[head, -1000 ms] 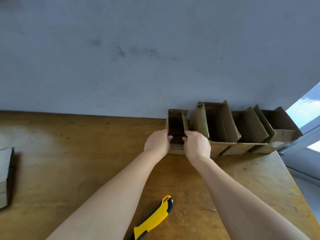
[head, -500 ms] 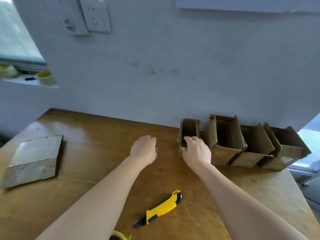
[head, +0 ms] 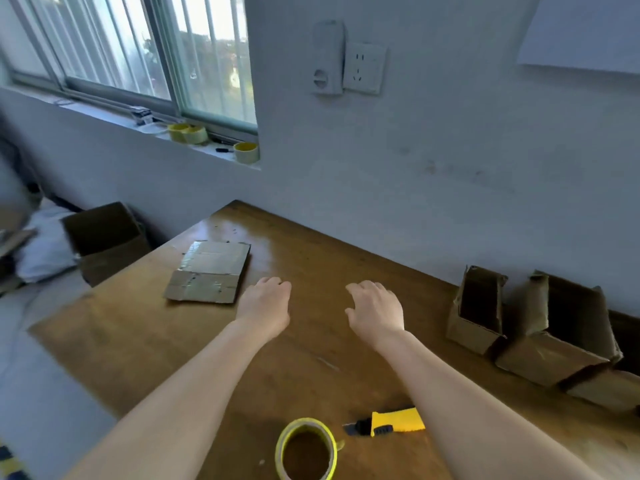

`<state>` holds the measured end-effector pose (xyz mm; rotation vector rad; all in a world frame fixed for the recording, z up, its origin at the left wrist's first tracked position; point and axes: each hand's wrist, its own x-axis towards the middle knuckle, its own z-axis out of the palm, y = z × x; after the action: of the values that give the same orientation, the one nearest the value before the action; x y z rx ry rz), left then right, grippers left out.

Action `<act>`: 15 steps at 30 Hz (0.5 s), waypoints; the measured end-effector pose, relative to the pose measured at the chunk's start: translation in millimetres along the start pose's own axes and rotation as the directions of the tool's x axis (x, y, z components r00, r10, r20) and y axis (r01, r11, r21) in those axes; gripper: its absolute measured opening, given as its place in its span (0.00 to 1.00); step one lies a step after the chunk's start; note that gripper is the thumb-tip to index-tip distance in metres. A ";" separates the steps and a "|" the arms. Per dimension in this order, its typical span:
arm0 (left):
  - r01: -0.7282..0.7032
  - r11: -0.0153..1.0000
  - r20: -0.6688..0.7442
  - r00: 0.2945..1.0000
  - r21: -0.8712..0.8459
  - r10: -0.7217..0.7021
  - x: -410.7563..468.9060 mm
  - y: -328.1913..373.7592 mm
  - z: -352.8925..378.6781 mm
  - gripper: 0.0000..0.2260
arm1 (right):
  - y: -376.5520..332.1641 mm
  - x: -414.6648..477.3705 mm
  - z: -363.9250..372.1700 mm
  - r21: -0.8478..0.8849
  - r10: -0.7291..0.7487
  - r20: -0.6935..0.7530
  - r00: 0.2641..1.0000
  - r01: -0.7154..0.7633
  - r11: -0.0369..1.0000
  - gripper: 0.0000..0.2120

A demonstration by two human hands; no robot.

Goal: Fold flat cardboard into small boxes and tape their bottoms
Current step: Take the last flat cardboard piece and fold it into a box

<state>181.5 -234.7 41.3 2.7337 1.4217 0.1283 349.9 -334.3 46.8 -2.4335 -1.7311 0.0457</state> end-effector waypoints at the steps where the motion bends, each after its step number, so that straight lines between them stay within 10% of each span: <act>1: 0.026 1.000 0.003 1.000 0.003 -0.026 -0.4 -13.6 0.2 0.07 | -12.0 5.7 3.4 -0.001 -0.024 0.006 1.000 0.024 1.000 0.17; 15: 0.161 0.987 0.118 0.980 -0.002 -0.159 51.3 -205.1 37.0 0.12 | -163.1 121.3 76.5 -0.006 -0.112 0.154 0.982 0.115 0.993 0.17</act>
<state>47.6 -75.6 -11.4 2.5573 1.5936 -0.0313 228.7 -159.7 2.5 -2.3934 -1.9380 0.2132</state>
